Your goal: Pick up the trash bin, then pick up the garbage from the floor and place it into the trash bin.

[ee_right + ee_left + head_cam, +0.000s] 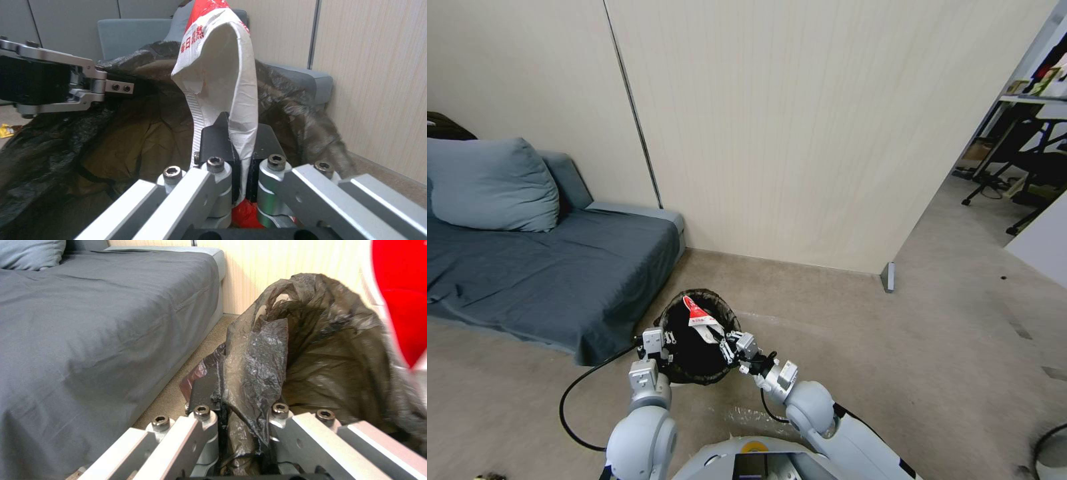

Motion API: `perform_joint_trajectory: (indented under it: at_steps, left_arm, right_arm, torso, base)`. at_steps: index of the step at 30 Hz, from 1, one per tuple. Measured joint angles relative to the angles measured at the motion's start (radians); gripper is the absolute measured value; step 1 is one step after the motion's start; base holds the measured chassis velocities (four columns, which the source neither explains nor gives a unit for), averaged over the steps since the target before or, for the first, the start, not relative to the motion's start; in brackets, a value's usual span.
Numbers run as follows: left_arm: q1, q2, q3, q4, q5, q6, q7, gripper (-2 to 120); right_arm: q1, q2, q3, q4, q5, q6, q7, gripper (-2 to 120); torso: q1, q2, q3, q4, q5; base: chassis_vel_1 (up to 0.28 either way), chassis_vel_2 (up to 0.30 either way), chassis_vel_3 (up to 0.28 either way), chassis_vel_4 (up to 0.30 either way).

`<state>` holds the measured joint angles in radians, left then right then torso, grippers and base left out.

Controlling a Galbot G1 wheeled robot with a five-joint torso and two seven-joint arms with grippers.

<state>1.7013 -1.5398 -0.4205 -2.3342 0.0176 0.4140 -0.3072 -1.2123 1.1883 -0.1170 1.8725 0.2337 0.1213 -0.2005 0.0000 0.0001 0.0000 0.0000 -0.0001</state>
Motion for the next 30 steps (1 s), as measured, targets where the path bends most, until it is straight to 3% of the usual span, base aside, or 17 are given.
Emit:
perform_joint_trajectory:
  at_steps: [10,30]
  left_arm:
    - [0.001,-0.002,0.007,0.0,0.006,-0.002,-0.001,7]
    - [0.011,0.0,0.017,-0.006,-0.012,-0.035,-0.001,7]
  right_arm:
    - [0.018,0.019,-0.015,-0.046,-0.025,-0.001,0.006,0]
    - [-0.054,-0.005,0.005,-0.02,-0.074,0.028,-0.012,72]
  torso:
    - [0.0,0.0,0.0,0.0001,0.0001]
    - [0.0,0.0,0.0,0.0,0.0]
  base:
    - [0.0,0.0,0.0,0.0]
    - [0.0,0.0,0.0,0.0]
